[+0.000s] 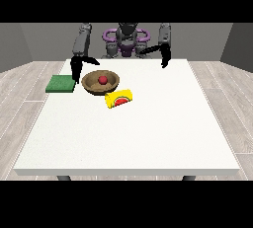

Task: Pick the cup and pour the ball into the bowl, then pick the bowl and place it on the pad

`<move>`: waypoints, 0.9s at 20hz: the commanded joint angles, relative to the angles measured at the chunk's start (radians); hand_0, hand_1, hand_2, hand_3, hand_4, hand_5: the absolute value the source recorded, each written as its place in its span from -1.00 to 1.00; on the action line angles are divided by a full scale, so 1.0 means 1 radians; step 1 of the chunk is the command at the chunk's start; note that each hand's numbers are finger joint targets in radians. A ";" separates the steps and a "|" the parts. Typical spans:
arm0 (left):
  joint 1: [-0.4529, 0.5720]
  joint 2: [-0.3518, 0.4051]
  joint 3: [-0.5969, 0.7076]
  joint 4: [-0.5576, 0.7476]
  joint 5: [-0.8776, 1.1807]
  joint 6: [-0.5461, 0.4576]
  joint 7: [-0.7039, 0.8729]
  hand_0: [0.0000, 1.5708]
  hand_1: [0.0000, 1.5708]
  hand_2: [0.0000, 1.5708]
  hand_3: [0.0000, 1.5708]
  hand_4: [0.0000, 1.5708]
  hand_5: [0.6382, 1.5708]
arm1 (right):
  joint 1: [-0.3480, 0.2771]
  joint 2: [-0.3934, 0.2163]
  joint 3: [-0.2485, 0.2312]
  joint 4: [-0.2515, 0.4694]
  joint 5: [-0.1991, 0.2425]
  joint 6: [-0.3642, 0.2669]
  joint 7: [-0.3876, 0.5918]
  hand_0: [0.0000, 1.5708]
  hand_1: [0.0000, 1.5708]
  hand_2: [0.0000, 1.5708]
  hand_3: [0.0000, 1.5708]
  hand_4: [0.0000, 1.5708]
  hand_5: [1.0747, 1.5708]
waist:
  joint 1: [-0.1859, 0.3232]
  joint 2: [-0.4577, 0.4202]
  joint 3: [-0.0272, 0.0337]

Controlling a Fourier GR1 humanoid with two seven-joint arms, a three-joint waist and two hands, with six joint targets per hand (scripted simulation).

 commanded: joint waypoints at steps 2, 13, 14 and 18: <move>0.020 0.057 0.045 -0.060 0.050 -0.092 -0.009 -1.00 -1.00 -1.00 -1.00 -1.00 0.98 | -0.056 -0.002 -0.025 0.156 -0.011 -0.016 -0.081 -1.00 -1.00 -1.00 -1.00 -0.64 0.99 | 0.019 0.012 0.0027; 0.053 0.069 0.076 -0.113 0.038 -0.113 -0.012 -1.00 -1.00 -1.00 -1.00 -1.00 0.99 | -0.143 -0.022 -0.004 0.370 0.002 -0.002 -0.199 -1.00 -1.00 -1.00 -1.00 -0.88 0.97 | -0.011 0.029 0.0027; 0.044 0.093 0.076 -0.147 0.063 -0.162 0.001 -1.00 -1.00 -1.00 -1.00 -1.00 0.99 | -0.150 -0.017 -0.015 0.389 0.012 -0.036 -0.245 -1.00 -1.00 -1.00 -1.00 -0.87 0.97 | 0.029 0.062 0.0029; 0.070 0.122 0.122 -0.131 0.071 -0.173 -0.066 -1.00 -1.00 -1.00 -1.00 -1.00 0.99 | -0.202 -0.012 -0.025 0.423 -0.023 -0.026 -0.211 -1.00 -1.00 -1.00 -1.00 -0.82 0.98 | 0.019 0.063 0.0025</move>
